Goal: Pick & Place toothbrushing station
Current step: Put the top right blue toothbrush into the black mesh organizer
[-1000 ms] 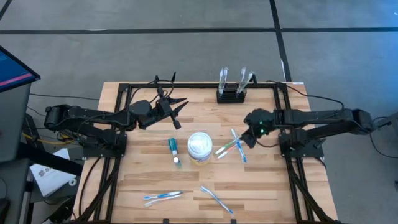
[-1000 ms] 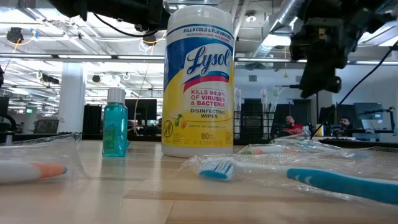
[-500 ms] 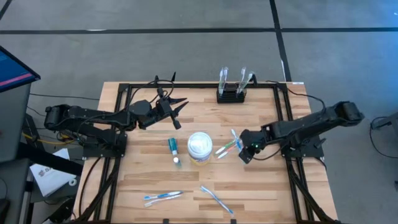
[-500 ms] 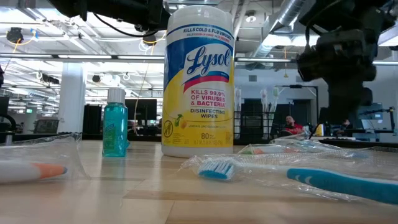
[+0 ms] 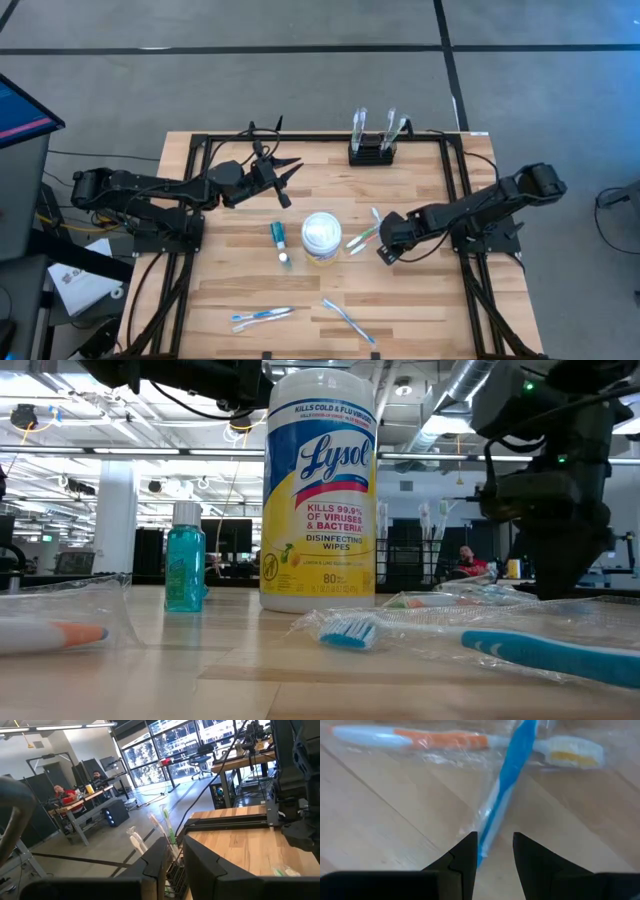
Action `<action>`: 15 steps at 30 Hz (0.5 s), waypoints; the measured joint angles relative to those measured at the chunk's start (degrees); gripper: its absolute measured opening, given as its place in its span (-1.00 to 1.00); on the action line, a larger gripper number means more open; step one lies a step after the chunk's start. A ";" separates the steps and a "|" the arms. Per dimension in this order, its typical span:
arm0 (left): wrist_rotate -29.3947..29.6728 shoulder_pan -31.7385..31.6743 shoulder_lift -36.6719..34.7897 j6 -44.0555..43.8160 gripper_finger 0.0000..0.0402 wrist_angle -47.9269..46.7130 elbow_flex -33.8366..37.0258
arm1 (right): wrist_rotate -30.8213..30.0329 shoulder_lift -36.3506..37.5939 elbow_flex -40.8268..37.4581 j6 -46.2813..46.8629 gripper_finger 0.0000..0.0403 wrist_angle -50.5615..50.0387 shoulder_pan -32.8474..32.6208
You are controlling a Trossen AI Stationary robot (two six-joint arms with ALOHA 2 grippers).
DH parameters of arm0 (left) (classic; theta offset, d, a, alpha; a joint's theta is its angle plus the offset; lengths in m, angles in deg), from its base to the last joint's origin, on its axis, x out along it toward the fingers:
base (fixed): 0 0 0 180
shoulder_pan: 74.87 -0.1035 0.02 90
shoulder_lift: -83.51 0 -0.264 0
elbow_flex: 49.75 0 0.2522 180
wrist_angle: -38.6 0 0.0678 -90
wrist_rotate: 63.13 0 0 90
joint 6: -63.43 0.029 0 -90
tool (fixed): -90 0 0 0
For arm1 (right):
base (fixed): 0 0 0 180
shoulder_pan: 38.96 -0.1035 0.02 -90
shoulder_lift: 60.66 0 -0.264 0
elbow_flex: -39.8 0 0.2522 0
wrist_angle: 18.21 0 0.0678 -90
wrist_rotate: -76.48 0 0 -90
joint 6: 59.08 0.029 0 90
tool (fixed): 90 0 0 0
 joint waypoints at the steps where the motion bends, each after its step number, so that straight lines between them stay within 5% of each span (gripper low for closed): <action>1: 0.02 0.00 0.00 0.00 -0.71 -0.05 0.00 | -0.04 -0.55 0.47 -0.06 -0.42 0.25 0.00; 15: 0.02 -0.01 0.00 -0.02 -0.71 -1.31 0.00 | -0.37 -6.07 2.45 -0.50 -0.52 0.12 0.00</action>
